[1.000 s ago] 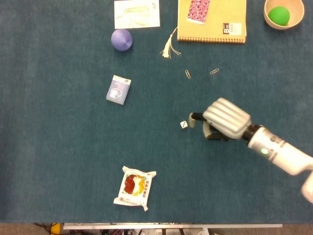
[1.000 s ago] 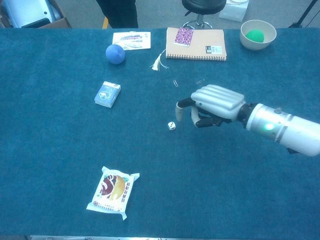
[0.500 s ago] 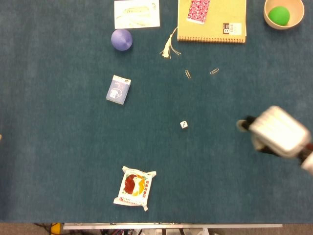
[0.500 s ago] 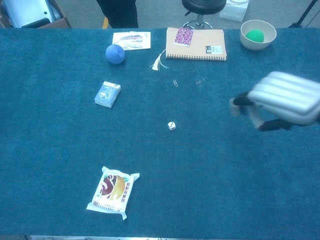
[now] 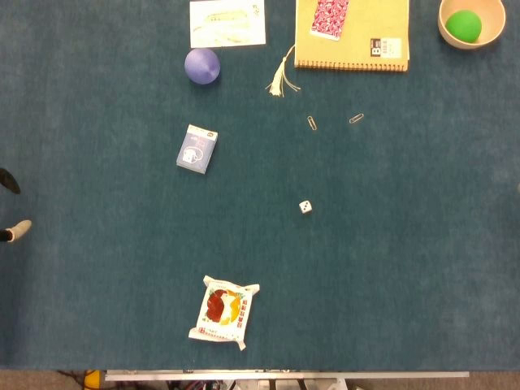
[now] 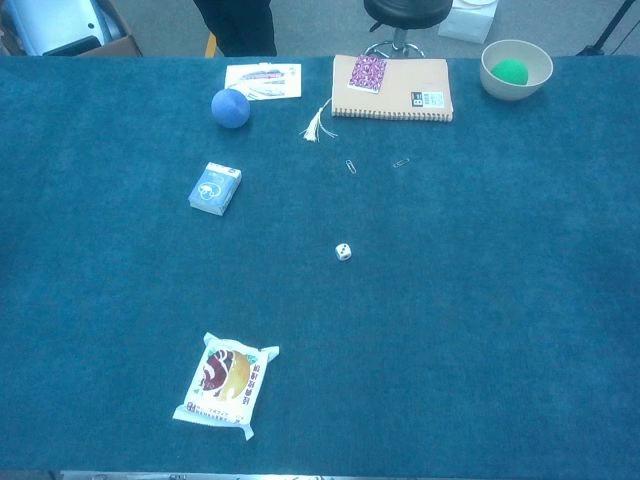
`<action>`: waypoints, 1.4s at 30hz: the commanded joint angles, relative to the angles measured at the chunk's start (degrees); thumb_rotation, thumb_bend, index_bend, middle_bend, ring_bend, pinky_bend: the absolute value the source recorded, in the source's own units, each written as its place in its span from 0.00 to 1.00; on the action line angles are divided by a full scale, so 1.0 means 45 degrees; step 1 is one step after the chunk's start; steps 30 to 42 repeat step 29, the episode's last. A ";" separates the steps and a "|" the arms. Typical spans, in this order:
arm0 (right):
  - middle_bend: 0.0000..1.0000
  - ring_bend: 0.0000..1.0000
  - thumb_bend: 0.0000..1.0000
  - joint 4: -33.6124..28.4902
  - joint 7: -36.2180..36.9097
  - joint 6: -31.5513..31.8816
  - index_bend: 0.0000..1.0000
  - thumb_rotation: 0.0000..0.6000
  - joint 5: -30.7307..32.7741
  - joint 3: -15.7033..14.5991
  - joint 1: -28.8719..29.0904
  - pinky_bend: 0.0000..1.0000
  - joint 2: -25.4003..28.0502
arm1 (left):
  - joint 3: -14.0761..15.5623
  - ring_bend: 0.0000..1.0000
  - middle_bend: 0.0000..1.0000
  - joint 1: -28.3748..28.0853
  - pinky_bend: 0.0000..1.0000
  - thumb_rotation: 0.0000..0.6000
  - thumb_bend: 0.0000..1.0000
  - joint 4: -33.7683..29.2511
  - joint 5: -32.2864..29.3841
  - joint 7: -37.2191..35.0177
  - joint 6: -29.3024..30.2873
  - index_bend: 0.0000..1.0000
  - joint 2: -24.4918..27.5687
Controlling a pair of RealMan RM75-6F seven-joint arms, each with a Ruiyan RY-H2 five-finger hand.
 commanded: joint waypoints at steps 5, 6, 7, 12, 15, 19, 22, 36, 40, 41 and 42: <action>0.45 0.46 0.78 0.2405 0.0647 0.1411 0.48 1.00 -0.0300 0.0858 -0.1128 0.45 -0.0424 | -0.0033 0.28 0.44 0.0009 0.44 1.00 0.00 0.0119 -0.0076 -0.0053 0.0126 0.48 -0.0013; 0.45 0.46 0.78 0.2513 0.0757 0.1385 0.48 1.00 -0.0212 0.0914 -0.1148 0.45 -0.0425 | -0.0033 0.28 0.44 0.0018 0.44 1.00 0.00 0.0114 -0.0087 -0.0032 0.0146 0.48 -0.0004; 0.45 0.46 0.78 0.2688 0.0977 0.1297 0.48 1.00 -0.0028 0.1026 -0.1163 0.45 -0.0418 | -0.0034 0.28 0.44 0.0041 0.44 1.00 0.00 0.0094 -0.0098 0.0019 0.0207 0.48 0.0016; 0.45 0.46 0.78 0.3091 0.1882 0.0758 0.48 1.00 0.0358 0.1391 -0.1056 0.45 -0.0430 | -0.0177 0.28 0.43 0.0187 0.44 1.00 0.00 0.0076 -0.0063 0.0419 0.0833 0.48 0.0044; 0.45 0.46 0.78 0.3297 0.2370 0.0297 0.48 1.00 0.0434 0.1537 -0.0932 0.45 -0.0511 | -0.0348 0.27 0.43 0.0324 0.44 1.00 0.00 0.0024 -0.0004 0.0519 0.1399 0.49 0.0160; 0.45 0.46 0.78 0.3462 0.3009 -0.0136 0.48 1.00 0.0513 0.1640 -0.0879 0.45 -0.0671 | -0.0332 0.27 0.43 0.0459 0.44 1.00 0.00 -0.0150 0.0125 0.0822 0.1758 0.49 0.0401; 0.45 0.46 0.78 0.3568 0.3289 -0.0410 0.48 1.00 0.0570 0.1707 -0.0852 0.45 -0.0739 | -0.0265 0.27 0.43 0.0574 0.44 1.00 0.00 -0.0334 0.0093 0.1210 0.1902 0.49 0.0519; 0.45 0.46 0.78 0.3839 0.3892 -0.1069 0.48 1.00 0.0770 0.1878 -0.0723 0.45 -0.0811 | -0.0239 0.27 0.43 0.0730 0.44 1.00 0.00 -0.0593 -0.0268 0.1755 0.1942 0.49 0.0651; 0.45 0.46 0.78 0.3839 0.3892 -0.1069 0.48 1.00 0.0770 0.1878 -0.0723 0.45 -0.0811 | -0.0239 0.27 0.43 0.0730 0.44 1.00 0.00 -0.0593 -0.0268 0.1755 0.1942 0.49 0.0651; 0.45 0.46 0.78 0.3839 0.3892 -0.1069 0.48 1.00 0.0770 0.1878 -0.0723 0.45 -0.0811 | -0.0239 0.27 0.43 0.0730 0.44 1.00 0.00 -0.0593 -0.0268 0.1755 0.1942 0.49 0.0651; 0.45 0.46 0.78 0.3839 0.3892 -0.1069 0.48 1.00 0.0770 0.1878 -0.0723 0.45 -0.0811 | -0.0239 0.27 0.43 0.0730 0.44 1.00 0.00 -0.0593 -0.0268 0.1755 0.1942 0.49 0.0651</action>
